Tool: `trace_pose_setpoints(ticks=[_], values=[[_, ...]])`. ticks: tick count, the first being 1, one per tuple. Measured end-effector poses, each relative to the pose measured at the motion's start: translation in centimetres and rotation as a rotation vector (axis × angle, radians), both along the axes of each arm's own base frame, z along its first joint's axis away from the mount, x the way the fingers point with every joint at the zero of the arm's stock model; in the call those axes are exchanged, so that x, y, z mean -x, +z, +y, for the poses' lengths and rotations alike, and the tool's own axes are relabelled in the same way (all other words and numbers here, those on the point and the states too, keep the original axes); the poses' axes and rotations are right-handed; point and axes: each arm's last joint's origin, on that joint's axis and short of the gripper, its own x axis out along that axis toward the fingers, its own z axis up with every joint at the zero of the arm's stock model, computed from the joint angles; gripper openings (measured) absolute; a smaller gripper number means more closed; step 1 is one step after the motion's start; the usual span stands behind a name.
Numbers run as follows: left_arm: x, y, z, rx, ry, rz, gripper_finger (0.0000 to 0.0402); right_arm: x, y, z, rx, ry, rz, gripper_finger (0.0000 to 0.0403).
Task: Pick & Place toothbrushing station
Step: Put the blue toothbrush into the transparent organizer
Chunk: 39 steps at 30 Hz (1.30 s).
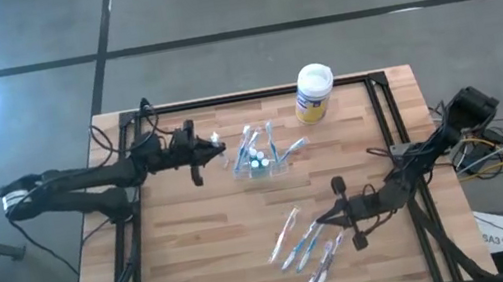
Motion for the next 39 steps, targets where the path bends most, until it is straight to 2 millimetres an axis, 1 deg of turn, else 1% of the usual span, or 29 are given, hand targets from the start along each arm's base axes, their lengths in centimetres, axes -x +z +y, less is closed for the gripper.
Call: trace_pose_setpoints(ticks=[7,12,19,26,32,39], values=[[2.3,0.7,-0.9,0.009,-0.022,-0.072,0.0026,0.3,0.7,-0.2,-0.019,0.0,-0.025,0.0008],[3.9,1.3,-1.6,0.029,-0.089,-0.059,0.0026,0.3,0.7,-0.2,-0.018,0.0,-0.024,0.0008],[5.9,1.3,-2.7,0.081,-0.112,-0.004,0.0027,0.3,0.6,-0.3,-0.021,-0.011,-0.021,0.0008],[7.5,-0.4,-4.1,-0.005,-0.164,-0.024,0.0026,0.3,0.6,-0.3,-0.031,-0.011,-0.02,0.0008],[9.0,-2.2,-4.5,-0.035,-0.152,-0.067,0.0026,0.3,0.6,-0.3,-0.033,-0.011,-0.019,0.0008],[9.9,-3.3,-4.7,-0.069,-0.15,-0.125,0.0026,0.3,0.6,-0.3,-0.013,-0.011,-0.022,0.0008]])
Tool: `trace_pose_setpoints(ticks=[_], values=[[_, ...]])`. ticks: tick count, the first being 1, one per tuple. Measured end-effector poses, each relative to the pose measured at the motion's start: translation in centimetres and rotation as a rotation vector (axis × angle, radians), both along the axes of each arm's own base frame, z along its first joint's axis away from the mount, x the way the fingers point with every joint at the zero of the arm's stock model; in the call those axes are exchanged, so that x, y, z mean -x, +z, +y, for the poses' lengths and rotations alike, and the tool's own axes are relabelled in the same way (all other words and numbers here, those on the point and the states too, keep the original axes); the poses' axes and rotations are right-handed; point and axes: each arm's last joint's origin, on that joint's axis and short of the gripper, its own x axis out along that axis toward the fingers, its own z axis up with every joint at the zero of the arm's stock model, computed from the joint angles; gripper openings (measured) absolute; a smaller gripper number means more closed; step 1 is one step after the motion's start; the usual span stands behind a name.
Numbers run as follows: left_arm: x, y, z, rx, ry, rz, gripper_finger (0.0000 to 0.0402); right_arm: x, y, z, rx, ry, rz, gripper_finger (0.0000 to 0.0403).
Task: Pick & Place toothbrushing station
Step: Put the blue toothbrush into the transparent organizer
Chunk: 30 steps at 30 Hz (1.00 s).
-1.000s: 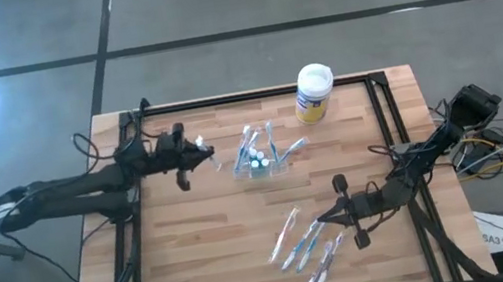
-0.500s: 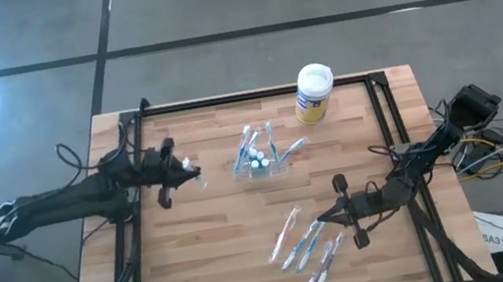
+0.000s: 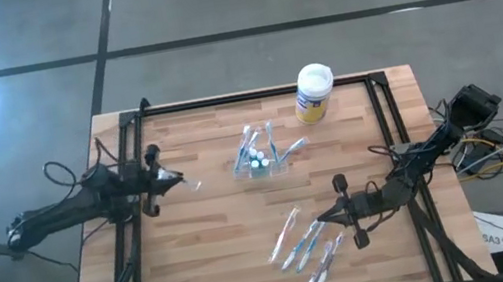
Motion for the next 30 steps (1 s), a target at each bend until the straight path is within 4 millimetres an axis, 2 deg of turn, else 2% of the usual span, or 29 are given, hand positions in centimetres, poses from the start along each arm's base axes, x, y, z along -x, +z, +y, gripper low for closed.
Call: trace_pose_setpoints(ticks=[3,19,22,25,30], values=[[0.1,-1.0,0.0,0.007,0.0,0.024,0.0026,0.0,0.0,0.0,0.0,0.0,0.0,0.0008],[0.2,-1.3,0.1,0.043,0.029,0.001,0.0026,0.0,0.0,0.0,-0.003,0.0,0.0,0.0008],[0.4,0.3,0.1,0.082,0.056,-0.044,0.0026,0.0,0.0,0.0,0.002,-0.001,-0.001,0.0008],[0.4,2.2,0.1,0.041,0.05,-0.08,0.0026,-0.1,0.0,-0.1,0.023,-0.005,-0.003,0.0008],[-0.3,4.9,0.3,0.025,0.058,-0.084,0.0026,-0.3,0.0,-0.5,0.023,-0.024,-0.003,0.0008]])
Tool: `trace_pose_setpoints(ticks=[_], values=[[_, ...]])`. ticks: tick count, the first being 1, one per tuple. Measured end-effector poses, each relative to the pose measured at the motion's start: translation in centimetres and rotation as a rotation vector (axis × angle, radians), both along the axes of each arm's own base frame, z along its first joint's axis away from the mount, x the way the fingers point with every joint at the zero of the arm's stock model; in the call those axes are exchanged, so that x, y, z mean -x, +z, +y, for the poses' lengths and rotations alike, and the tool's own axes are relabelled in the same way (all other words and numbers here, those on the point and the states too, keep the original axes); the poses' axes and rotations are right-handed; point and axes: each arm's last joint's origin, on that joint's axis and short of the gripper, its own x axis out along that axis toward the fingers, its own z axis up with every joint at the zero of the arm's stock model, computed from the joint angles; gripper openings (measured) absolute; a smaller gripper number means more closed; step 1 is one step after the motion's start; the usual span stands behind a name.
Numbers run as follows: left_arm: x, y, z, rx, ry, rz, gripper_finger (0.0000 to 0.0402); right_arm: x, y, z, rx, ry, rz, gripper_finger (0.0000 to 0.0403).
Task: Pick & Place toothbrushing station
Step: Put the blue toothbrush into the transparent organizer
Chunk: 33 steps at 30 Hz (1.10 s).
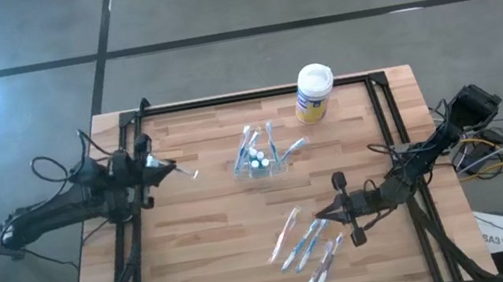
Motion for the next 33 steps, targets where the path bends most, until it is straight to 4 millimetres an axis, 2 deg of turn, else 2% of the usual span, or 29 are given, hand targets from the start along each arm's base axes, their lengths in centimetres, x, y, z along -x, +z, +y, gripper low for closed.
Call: trace_pose_setpoints(ticks=[6,12,15,17,20,22,24,27,31,33], values=[[-2.6,2.0,0.7,-0.011,0.025,0.02,0.0026,-0.3,0.0,-0.5,0.004,-0.027,0.0,0.0008],[-6.4,2.1,1.8,-0.027,0.097,0.088,0.0026,-0.6,0.0,-1.0,0.004,-0.048,-0.002,0.0008],[-8.3,1.4,2.3,-0.005,0.114,0.122,0.0026,-0.7,0.1,-1.2,0.004,-0.058,-0.006,0.0008],[-9.5,0.1,2.6,0.036,0.118,0.186,0.0026,-0.7,0.1,-1.3,0.003,-0.064,-0.007,0.0008],[-10.7,-0.1,3.0,0.069,0.146,0.183,0.0026,-0.8,0.1,-1.4,0.003,-0.066,-0.007,0.0008],[-11.5,-1.1,3.3,0.083,0.161,0.233,0.0026,-0.8,0.1,-1.4,0.002,-0.066,-0.009,0.0008],[-12.1,-1.9,3.4,0.088,0.165,0.259,0.0026,-0.8,0.2,-1.4,-0.001,-0.064,-0.012,0.0008],[-12.6,-2.0,3.6,0.084,0.17,0.225,0.0026,-0.8,0.2,-1.4,0.002,-0.065,-0.014,0.0008],[-13.4,-3.8,3.9,0.115,0.221,0.304,0.0026,-0.8,0.3,-1.4,-0.004,-0.065,-0.025,0.0008],[-13.7,-4.1,4.0,0.133,0.231,0.298,0.0026,-0.8,0.4,-1.4,-0.007,-0.065,-0.029,0.0008]])
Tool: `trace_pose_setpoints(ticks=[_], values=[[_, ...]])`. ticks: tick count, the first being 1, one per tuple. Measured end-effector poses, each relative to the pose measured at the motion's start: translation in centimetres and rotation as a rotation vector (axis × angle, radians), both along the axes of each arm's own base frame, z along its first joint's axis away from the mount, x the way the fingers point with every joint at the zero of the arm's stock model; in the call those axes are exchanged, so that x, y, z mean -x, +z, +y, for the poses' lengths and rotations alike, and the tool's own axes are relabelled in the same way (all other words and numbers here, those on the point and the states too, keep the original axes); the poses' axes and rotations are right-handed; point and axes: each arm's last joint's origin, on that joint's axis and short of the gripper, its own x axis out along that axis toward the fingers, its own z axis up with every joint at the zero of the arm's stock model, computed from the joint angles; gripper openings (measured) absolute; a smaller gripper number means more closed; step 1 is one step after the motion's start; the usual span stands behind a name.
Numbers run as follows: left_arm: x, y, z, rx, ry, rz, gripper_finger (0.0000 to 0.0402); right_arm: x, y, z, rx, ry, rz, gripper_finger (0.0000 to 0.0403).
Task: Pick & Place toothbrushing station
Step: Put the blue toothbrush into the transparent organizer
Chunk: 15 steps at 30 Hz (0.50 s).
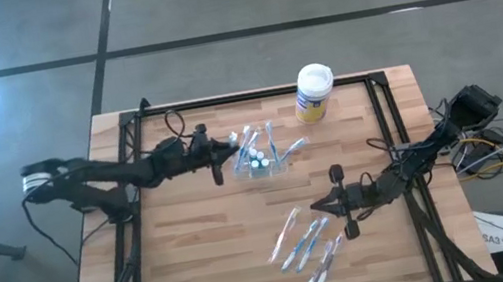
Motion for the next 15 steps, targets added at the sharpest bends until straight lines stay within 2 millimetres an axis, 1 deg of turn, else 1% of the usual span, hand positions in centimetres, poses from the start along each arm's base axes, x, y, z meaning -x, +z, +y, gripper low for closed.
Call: trace_pose_setpoints(ticks=[11,15], values=[[-1.5,-2.8,0.4,0.036,0.032,0.086,0.0026,0.0,0.0,0.0,0.0,-0.002,0.0,0.0008],[-2.0,-3.2,0.6,0.041,0.033,0.095,0.0026,0.0,0.0,0.0,0.0,-0.002,0.0,0.0008]])
